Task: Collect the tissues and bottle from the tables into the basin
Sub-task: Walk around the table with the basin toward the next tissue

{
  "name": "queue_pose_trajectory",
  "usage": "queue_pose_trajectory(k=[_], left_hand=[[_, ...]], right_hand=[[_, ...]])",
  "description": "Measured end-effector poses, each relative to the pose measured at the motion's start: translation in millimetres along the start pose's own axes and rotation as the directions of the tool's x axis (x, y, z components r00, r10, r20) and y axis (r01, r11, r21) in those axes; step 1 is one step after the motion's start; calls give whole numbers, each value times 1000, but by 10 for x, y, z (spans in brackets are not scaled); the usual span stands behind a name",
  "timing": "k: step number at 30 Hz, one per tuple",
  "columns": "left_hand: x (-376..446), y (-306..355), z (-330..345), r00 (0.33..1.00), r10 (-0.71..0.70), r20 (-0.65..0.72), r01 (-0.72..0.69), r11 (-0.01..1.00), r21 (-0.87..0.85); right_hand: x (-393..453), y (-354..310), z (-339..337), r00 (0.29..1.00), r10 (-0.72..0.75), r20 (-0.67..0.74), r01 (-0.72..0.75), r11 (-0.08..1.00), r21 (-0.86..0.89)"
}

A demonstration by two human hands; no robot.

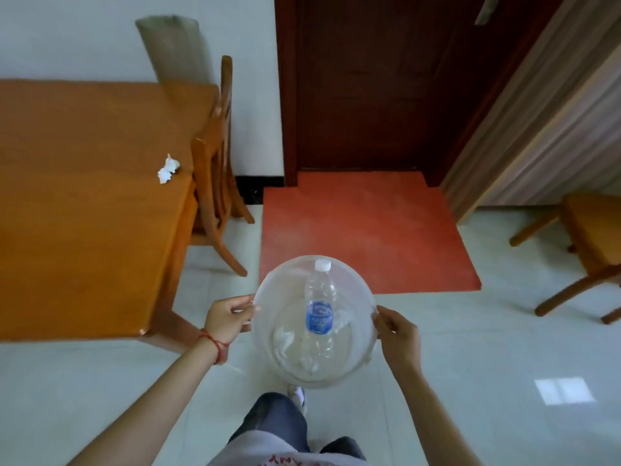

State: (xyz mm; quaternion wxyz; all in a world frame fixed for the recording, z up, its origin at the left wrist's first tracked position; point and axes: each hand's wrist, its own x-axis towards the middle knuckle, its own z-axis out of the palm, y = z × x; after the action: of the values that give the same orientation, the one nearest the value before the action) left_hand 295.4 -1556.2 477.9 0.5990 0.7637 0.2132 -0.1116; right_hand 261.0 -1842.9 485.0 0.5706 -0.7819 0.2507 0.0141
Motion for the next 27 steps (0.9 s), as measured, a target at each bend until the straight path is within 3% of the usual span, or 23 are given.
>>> queue_pose_trajectory(k=[10, 15, 18, 22, 27], left_hand=[[1061, 413, -111, 993, -35, -112, 32, 999, -28], [1386, 539, -177, 982, -82, -172, 69, 994, -80], [1524, 579, -191, 963, -149, -223, 119, 982, -145], [1630, 628, -169, 921, -220, -322, 154, 964, -216], [1660, 714, -43, 839, -309, -449, 165, 929, -331]], right_hand=[[1250, -575, 579, 984, -113, 140, 131, 983, -130], [1770, -840, 844, 981, -93, 169, 121, 979, -165], [2094, -988, 1023, 963, -85, 254, 137, 971, -194], [2511, -1228, 1263, 902, -104, 420, 209, 954, -214], [2989, -1533, 1545, 759, -160, 631, 352, 916, -192]])
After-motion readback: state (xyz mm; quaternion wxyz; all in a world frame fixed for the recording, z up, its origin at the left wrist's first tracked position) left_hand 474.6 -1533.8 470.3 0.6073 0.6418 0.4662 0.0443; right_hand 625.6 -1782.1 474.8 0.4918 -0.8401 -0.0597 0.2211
